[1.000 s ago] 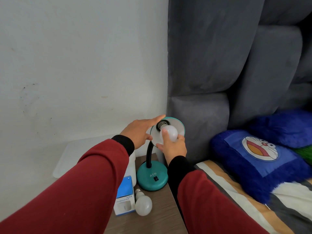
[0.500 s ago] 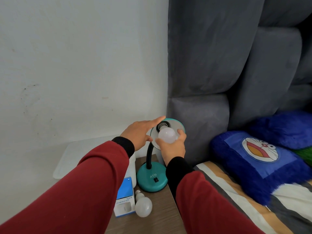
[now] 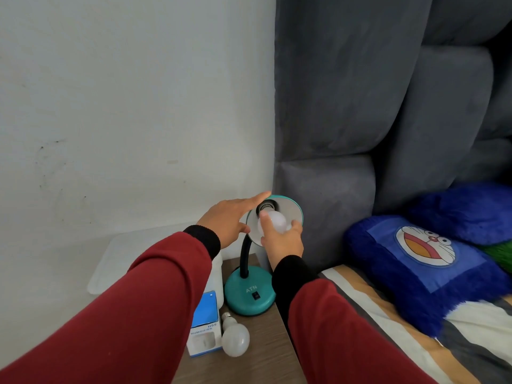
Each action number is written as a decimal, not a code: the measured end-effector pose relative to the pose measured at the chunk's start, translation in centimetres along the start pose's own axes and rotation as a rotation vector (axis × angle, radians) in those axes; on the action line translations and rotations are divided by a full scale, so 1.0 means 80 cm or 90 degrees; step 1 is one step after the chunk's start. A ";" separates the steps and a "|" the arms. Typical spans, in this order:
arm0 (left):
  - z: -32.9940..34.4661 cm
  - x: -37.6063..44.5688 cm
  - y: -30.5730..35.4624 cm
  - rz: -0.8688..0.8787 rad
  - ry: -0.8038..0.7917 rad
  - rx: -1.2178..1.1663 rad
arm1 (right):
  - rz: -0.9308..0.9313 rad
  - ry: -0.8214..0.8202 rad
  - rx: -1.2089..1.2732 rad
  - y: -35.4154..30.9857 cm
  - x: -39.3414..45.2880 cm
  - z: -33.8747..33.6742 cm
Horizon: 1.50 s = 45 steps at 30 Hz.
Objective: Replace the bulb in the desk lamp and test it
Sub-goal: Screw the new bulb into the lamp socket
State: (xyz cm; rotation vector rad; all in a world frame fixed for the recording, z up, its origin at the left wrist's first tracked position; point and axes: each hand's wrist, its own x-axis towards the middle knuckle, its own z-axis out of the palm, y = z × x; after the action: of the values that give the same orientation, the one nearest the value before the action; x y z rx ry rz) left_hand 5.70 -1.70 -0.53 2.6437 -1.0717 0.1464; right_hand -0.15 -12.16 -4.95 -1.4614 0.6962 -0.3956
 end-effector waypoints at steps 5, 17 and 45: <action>0.000 0.000 0.000 -0.004 0.001 -0.011 | -0.008 0.019 -0.006 -0.002 -0.003 -0.001; 0.000 -0.001 0.000 -0.001 0.003 -0.002 | -0.042 0.015 -0.049 -0.002 -0.006 -0.001; 0.000 -0.003 0.001 -0.001 0.006 -0.001 | -0.115 0.026 -0.115 -0.005 -0.013 -0.009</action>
State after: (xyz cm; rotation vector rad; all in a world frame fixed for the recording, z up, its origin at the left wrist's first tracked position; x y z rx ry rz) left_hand 5.48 -1.56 -0.55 2.6393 -1.0671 0.1586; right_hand -1.34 -12.09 -4.31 -1.6982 0.6472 -0.5127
